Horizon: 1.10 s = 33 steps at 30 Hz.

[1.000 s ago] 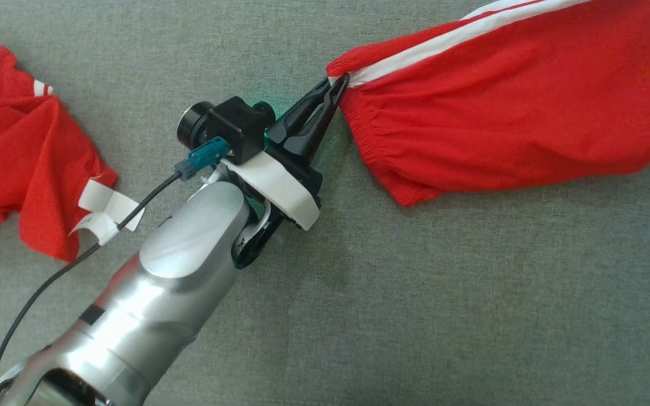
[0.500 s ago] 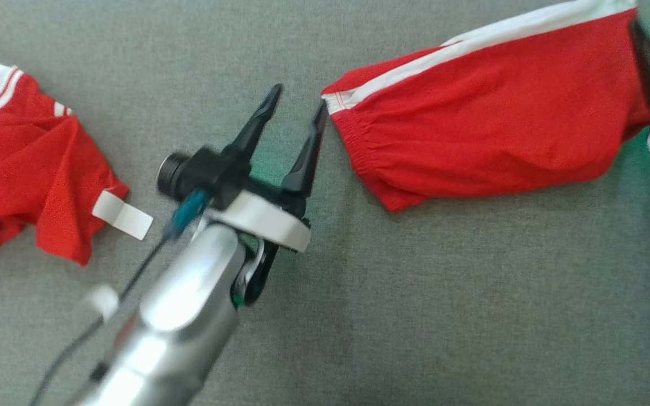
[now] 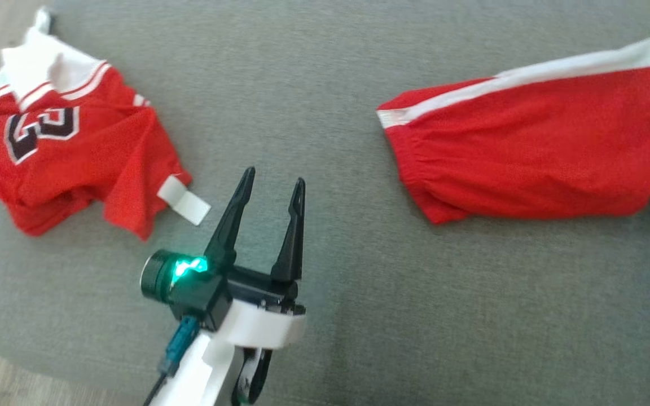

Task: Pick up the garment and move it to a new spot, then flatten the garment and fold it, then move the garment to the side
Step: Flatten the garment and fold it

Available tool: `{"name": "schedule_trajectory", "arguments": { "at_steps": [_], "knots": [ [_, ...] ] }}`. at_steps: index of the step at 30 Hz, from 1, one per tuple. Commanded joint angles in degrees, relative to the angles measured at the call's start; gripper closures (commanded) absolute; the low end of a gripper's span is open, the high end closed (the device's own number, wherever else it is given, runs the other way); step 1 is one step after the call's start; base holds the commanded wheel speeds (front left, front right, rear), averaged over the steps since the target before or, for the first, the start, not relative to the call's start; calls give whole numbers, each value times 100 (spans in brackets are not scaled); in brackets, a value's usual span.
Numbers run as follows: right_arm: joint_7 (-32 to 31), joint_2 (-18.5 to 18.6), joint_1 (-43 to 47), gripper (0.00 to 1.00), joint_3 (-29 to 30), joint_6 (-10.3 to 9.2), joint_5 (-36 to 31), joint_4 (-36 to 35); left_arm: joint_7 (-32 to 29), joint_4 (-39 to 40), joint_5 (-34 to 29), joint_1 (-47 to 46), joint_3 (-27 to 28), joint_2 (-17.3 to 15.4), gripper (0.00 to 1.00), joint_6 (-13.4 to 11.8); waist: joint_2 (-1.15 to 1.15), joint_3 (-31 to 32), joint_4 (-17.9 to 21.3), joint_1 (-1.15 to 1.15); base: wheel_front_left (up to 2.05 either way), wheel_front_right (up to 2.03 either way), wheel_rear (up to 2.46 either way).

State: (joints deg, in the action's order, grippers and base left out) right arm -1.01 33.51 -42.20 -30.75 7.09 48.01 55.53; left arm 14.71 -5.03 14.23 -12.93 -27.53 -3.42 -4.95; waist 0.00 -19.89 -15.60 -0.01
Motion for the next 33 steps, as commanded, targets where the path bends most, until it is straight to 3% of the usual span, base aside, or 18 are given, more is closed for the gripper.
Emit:
{"name": "schedule_trajectory", "arguments": {
  "at_steps": [1,6,18,27,33],
  "knots": [
    [-178,-71,321,100,-199,40,79,-61,29,236,-95,-11,238,-9,0,19,0,64,-89,1,0,0,0],
    [92,39,231,100,-295,40,66,-93,29,458,-465,269,458,7,0,-14,0,205,90,1,0,0,0],
    [789,442,642,100,-372,40,-112,381,29,507,-777,642,1005,-1,0,99,0,718,1004,1,0,0,0],
    [1277,290,300,100,-382,40,-291,348,29,458,-839,664,1050,21,0,269,0,794,1217,1,0,0,0],
    [1426,71,-28,100,-421,40,-387,-147,29,415,-828,774,1082,35,0,323,0,970,1227,1,0,0,0]
  ]
}}
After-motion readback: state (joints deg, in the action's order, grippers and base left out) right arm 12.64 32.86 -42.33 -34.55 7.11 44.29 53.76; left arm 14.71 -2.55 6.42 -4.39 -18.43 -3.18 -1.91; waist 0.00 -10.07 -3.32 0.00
